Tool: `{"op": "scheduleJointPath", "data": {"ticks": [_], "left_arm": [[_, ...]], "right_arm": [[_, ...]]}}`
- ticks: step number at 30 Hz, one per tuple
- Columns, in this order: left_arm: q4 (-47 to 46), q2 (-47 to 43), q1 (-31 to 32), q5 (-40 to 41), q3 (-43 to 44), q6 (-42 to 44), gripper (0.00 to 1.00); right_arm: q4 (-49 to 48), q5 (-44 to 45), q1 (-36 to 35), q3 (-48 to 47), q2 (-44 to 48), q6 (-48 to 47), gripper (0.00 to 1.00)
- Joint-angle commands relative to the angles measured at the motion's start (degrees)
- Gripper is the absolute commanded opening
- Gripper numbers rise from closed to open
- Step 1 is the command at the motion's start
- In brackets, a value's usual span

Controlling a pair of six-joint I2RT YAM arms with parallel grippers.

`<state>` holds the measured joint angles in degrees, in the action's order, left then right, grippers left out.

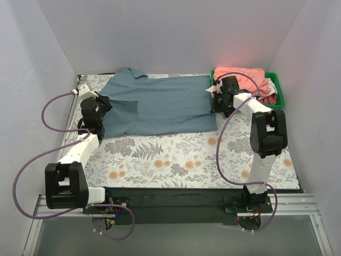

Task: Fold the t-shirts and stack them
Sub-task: Fold the tshirt

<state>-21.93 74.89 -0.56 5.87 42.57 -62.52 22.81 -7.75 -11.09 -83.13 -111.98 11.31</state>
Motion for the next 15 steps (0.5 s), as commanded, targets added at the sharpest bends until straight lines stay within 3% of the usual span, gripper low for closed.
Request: {"op": "scheduleJointPath", "data": {"ticks": [1,15], "left_arm": [[-4.3,0.0,-2.3,-2.7,2.9,1.6,0.0],[-3.2,9.8,-4.6,-7.6,10.6,1.9,0.0]], "right_arm": [[0.5,-0.4,0.8,-2.9,-0.3,-1.1,0.01],[1.7,-0.3,1.4,-9.4,-4.6,-0.9,0.01]]}}
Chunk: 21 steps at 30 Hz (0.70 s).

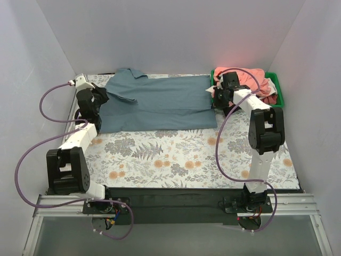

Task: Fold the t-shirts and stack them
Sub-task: Fold the tshirt

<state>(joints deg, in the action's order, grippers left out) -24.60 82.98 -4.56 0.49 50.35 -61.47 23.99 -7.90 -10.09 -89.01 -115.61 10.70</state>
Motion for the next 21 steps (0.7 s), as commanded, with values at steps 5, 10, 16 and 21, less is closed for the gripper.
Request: {"op": "scheduleJointPath", "data": {"ticks": [5,10,16,21], "left_arm": [[0.3,7.3,-0.9,-2.5,7.1,0.6,0.0],[1.7,14.0,-1.8,-2.2,13.8,-0.8,0.42],[6.2,19.0,-2.4,0.8,20.2,-2.2,0.77],[8.2,16.3,-2.4,1.2,14.8,-3.0,0.81]], "right_arm": [[0.8,-0.3,0.6,-6.5,-3.6,0.0,0.01],[0.7,-1.9,0.6,-9.4,-4.3,0.1,0.44],[-3.9,-5.0,0.0,-3.6,2.1,0.1,0.72],[-7.9,-7.2,-2.9,1.2,7.6,-0.6,0.72]]}}
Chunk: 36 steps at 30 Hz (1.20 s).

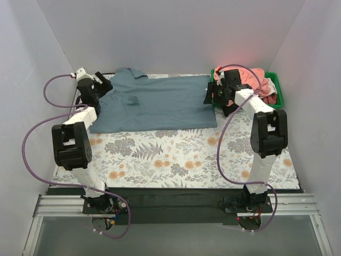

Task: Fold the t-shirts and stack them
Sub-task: Fold the tshirt

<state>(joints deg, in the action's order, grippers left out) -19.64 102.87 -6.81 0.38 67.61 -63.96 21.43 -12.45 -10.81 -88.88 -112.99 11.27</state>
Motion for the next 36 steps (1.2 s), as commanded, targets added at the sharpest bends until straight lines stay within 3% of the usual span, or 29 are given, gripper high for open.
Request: {"op": "scheduleJointPath", "data": {"ticks": [1,6,12,20,27,36], "left_arm": [[4.0,-4.6,-0.1,1.7,-4.8,-0.5,0.82],[9.6,-6.9,-0.3,2.3,-10.0,-0.9,0.81],[11.6,-11.3,-0.7,1.1,-17.7,-2.3,0.81],[8.7,-11.4,-2.3,-3.7,-23.9,-4.1,0.82],[7.3,-9.7,-6.7,-4.2,-25.9,-4.6,0.82],[7.4,-11.0,-7.2,-1.1,-26.8,-4.4,0.81]], "right_arm": [[-5.9,-3.5,-3.0,2.1,5.8,-1.3,0.72],[-7.8,-4.5,-10.4,1.0,4.5,-2.2,0.71],[-9.4,-7.7,-14.7,-0.2,0.2,-1.1,0.71],[-11.1,-6.5,-14.3,4.0,-3.0,-0.1,0.71],[-12.5,-5.0,-12.1,9.2,-3.1,0.5,0.71],[-12.6,-3.1,-8.7,14.7,-3.3,1.3,0.71]]}}
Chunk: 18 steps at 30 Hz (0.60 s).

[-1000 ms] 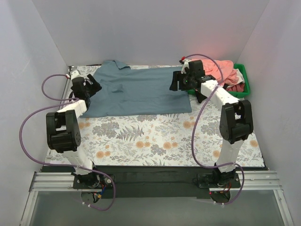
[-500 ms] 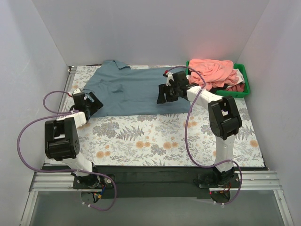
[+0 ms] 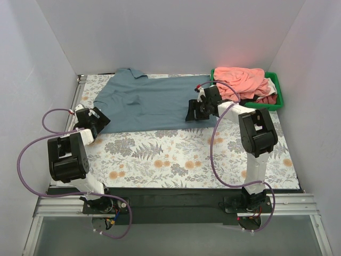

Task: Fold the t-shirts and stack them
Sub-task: Fold the tshirt

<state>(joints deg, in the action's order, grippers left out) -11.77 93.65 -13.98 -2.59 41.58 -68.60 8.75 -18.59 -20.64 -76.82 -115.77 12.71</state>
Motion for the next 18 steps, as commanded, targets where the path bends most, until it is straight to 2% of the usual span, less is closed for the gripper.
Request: {"op": "scheduleJointPath", "data": {"ticks": [1,7,10,11,14,18], "left_arm": [[-0.4,-2.3,0.0,1.9,-1.0,0.2,0.81],[0.7,-10.3,2.0,7.9,-0.5,1.9,0.79],[1.4,-12.7,6.1,10.7,1.5,2.2,0.79],[1.3,-12.8,9.5,11.6,2.1,2.2,0.79],[-0.8,-9.8,15.4,9.9,5.4,0.7,0.79],[-3.5,-1.8,18.7,5.4,9.3,-1.7,0.79]], "right_arm": [[0.1,3.3,1.2,2.9,-0.6,-0.1,0.71],[0.3,5.4,1.4,5.8,1.0,-0.1,0.71],[-0.1,4.9,1.4,6.4,2.3,-0.2,0.71],[-0.1,4.4,1.3,6.3,2.6,-0.2,0.71],[0.0,3.1,1.4,6.0,4.4,-0.5,0.71],[0.0,3.9,1.4,6.3,7.7,-0.8,0.71]]}}
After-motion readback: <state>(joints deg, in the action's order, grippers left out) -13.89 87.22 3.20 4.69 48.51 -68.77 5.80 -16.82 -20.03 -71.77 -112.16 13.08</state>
